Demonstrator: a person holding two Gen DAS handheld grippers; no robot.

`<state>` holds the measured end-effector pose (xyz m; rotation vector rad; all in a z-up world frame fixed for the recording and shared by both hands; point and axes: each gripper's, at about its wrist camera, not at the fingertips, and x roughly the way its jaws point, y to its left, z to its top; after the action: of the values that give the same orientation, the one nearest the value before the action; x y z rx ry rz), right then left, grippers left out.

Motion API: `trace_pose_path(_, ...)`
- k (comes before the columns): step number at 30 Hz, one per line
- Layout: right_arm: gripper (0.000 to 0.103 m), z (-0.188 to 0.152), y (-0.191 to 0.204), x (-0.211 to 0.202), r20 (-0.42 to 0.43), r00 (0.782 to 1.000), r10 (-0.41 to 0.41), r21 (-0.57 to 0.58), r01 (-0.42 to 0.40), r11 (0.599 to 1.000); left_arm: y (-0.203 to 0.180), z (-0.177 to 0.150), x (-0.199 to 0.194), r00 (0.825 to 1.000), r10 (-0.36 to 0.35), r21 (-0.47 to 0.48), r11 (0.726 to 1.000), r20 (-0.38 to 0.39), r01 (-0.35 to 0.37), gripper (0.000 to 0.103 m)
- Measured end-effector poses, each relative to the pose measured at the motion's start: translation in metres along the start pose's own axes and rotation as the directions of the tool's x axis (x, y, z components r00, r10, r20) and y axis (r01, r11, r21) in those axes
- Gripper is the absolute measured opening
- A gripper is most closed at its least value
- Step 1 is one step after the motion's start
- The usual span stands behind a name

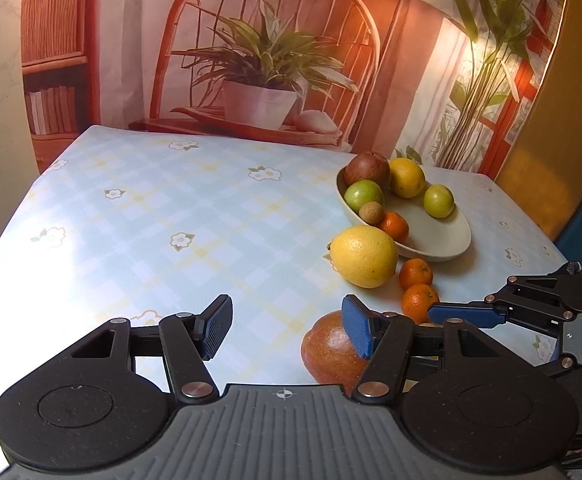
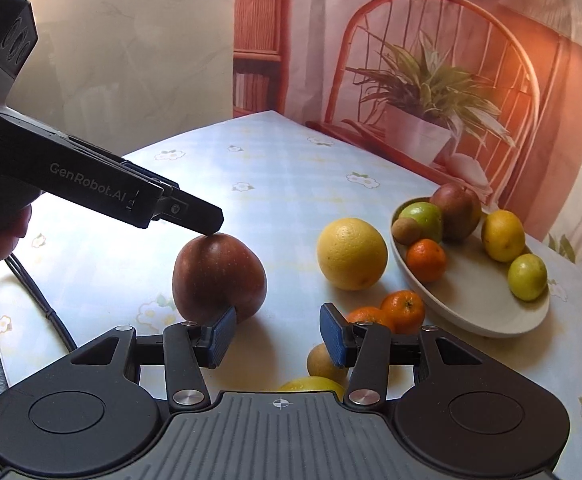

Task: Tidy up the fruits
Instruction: 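Move the left gripper onto the red mango and close around it, then close the left gripper around the red apple and lift it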

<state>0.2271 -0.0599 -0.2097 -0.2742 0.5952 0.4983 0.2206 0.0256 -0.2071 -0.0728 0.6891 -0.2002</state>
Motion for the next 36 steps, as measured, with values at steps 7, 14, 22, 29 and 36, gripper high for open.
trace_pose_path(7,0.044,0.016,0.008,0.014,-0.017,1.0,0.019,-0.034,-0.02,0.999,0.016,0.007,0.004,0.999,0.049,-0.037,0.998,-0.016,-0.05,0.057)
trace_pose_path(14,0.044,0.04,-0.001,0.029,-0.012,1.0,0.026,0.02,-0.026,0.999,0.04,0.01,0.014,0.997,0.068,-0.109,0.991,-0.048,-0.072,0.054)
trace_pose_path(22,0.045,0.054,0.008,0.041,-0.001,0.998,0.065,0.023,-0.065,0.998,0.067,0.009,-0.005,0.999,0.046,-0.194,0.98,-0.018,-0.048,0.054)
trace_pose_path(29,0.045,0.059,0.023,0.045,0.013,0.998,0.068,-0.004,-0.068,0.998,0.063,-0.003,-0.01,0.999,-0.043,-0.197,0.98,-0.033,0.035,0.054)
trace_pose_path(36,0.045,0.053,0.02,0.038,0.024,0.998,0.065,0.009,-0.065,0.998,0.064,-0.009,-0.007,0.998,-0.054,-0.208,0.977,-0.021,0.049,0.054)
